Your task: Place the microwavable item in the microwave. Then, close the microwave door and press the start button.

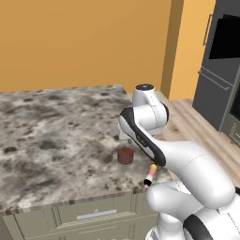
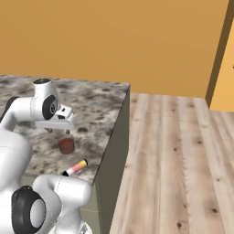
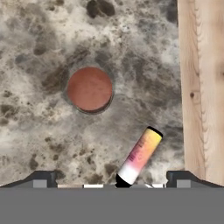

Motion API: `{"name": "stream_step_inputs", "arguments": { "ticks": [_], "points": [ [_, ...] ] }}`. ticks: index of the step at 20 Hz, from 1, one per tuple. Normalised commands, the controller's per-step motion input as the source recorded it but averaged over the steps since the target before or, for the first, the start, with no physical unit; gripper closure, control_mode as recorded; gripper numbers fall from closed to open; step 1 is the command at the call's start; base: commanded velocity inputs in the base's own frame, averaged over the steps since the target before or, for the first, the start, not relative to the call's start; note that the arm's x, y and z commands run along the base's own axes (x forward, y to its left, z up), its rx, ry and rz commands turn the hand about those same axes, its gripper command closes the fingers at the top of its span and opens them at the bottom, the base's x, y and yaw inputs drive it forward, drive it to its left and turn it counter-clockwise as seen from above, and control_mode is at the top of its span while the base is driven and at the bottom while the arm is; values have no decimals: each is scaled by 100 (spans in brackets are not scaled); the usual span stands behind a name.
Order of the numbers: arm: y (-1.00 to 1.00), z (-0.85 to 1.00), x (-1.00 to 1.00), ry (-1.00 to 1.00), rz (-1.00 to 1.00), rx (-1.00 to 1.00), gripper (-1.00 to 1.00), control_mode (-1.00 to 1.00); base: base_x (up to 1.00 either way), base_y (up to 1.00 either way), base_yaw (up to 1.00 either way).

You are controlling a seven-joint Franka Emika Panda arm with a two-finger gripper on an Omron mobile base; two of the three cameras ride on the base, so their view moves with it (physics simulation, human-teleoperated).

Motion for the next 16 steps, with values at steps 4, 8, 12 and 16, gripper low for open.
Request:
{"name": "stream_step_inputs", "arguments": {
  "ticks": [4,8,12,16],
  "points": [
    [-9,-28,6,0,-5,14,-100,-100,0,0,0],
    [0,-21,9,0,-4,8,-100,-100,0,0,0],
    [0,-4,1,1,-4,1,-100,-100,0,0,0],
    [0,-3,0,6,-4,0,-100,-100,0,0,0]
  ]
}}
